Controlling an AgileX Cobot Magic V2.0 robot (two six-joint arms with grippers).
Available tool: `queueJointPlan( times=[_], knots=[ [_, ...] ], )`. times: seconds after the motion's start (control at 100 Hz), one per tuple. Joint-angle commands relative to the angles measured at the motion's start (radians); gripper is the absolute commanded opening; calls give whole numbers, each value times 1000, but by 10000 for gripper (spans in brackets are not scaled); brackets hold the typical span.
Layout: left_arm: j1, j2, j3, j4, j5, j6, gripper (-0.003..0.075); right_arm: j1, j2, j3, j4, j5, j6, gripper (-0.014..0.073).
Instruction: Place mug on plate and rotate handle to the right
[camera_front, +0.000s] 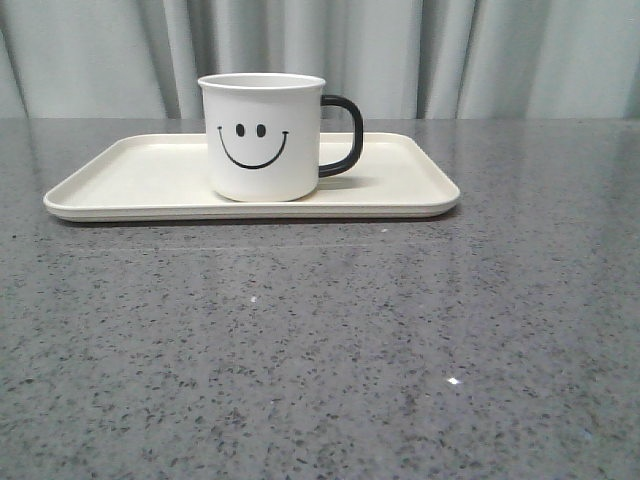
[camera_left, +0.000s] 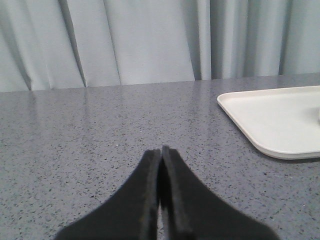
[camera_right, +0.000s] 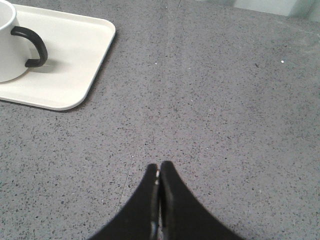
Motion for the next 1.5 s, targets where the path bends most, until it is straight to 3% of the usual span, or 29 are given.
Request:
queueJointPlan(
  times=[0.0,0.49,0.67,1.13,1.49],
  knots=[
    [2,-29,11,-11,-86,-8,-20,-5,4,-25,6,-66,-1,-67],
    [2,-29,11,-11,-86,-8,-20,-5,4,-25,6,-65,-1,-67],
    [2,-29,11,-11,-86,-8,-20,-5,-32,-2,-24,-133,3,-67],
    [2,-29,11,-11,-86,-8,-20,22,-339,416,-245,-465,275,-67],
    [2,-29,11,-11,-86,-8,-20,58,-550,631,-245,-584,275,-67]
  ],
)
